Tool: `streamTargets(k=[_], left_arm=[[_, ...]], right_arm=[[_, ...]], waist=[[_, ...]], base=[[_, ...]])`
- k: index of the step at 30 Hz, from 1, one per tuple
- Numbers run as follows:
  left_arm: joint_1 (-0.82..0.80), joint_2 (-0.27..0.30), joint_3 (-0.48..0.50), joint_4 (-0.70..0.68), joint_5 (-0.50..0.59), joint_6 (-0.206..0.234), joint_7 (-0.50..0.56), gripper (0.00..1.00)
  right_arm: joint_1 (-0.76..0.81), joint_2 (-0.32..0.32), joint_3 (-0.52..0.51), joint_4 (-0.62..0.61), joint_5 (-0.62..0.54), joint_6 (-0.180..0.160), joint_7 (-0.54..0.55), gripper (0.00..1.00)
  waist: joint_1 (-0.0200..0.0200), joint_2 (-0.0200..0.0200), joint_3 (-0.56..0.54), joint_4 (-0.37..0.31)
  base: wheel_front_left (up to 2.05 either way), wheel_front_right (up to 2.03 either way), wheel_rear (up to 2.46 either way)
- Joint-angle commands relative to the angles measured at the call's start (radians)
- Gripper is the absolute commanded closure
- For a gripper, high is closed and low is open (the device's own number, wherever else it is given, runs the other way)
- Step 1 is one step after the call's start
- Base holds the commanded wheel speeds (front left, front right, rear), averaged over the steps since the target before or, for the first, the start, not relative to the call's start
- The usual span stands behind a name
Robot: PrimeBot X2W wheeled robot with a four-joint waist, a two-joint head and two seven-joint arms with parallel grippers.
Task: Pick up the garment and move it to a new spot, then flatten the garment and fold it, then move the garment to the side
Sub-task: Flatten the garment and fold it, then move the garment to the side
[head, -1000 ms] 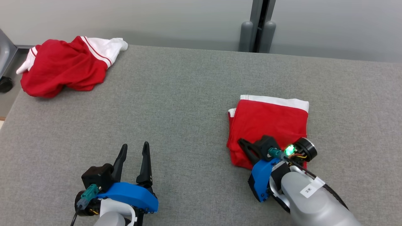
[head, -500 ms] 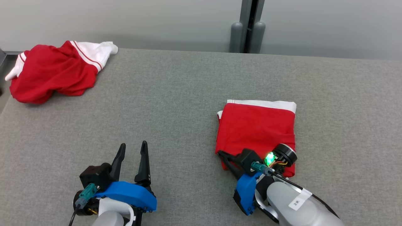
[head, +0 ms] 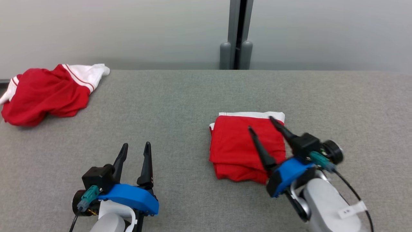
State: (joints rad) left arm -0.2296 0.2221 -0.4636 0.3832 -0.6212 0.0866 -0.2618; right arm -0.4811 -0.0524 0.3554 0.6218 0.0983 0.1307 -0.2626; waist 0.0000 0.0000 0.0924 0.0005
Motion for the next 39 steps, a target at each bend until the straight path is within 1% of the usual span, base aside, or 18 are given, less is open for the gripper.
streamTargets(k=[1,3,8,11,14,18,25,39], left_arm=[[-0.015,-0.001,0.010,0.004,0.011,-0.007,-0.004,0.00],[-0.003,-0.006,0.017,0.007,0.024,-0.005,-0.004,0.00],[0.046,-0.031,0.059,-0.007,0.051,-0.012,-0.004,0.00],[0.095,-0.050,0.093,-0.020,0.074,-0.013,-0.004,0.00],[0.135,-0.055,0.122,-0.022,0.099,-0.021,-0.004,0.00],[0.173,-0.064,0.160,-0.031,0.127,-0.025,-0.004,0.00],[0.191,-0.079,0.208,-0.027,0.166,-0.049,-0.004,0.00],[0.195,-0.112,0.253,-0.009,0.217,-0.082,-0.004,0.00]], right_arm=[[0.057,-0.001,-0.074,-0.034,-0.018,0.000,-0.003,0.00],[0.101,0.001,-0.143,-0.070,-0.034,0.000,-0.003,0.00],[0.234,0.001,-0.268,-0.173,-0.005,0.000,-0.003,0.00],[0.311,0.002,-0.314,-0.222,0.013,0.000,-0.003,0.00],[0.373,0.001,-0.347,-0.253,0.019,0.000,-0.003,0.00],[0.416,0.002,-0.355,-0.275,0.011,0.000,-0.003,0.00],[0.423,0.002,-0.343,-0.272,0.012,0.000,-0.003,0.00],[0.403,0.002,-0.341,-0.251,0.004,0.000,-0.003,0.00]], waist=[[0.0000,0.0000,-0.020,-0.017],[0.0000,0.0000,-0.030,-0.026],[0.0000,0.0000,-0.049,-0.036],[0.0000,0.0000,-0.055,-0.041],[0.0000,0.0000,-0.057,-0.044],[0.0000,0.0000,-0.055,-0.050],[0.0000,0.0000,-0.056,-0.048],[0.0000,0.0000,-0.053,-0.036]], base=[[0.00,0.00,0.00],[0.00,0.00,0.00],[0.00,0.00,0.00],[0.00,0.00,0.00],[0.00,0.00,0.00],[0.00,0.00,0.00],[0.00,0.00,0.00],[0.00,0.00,0.00]])
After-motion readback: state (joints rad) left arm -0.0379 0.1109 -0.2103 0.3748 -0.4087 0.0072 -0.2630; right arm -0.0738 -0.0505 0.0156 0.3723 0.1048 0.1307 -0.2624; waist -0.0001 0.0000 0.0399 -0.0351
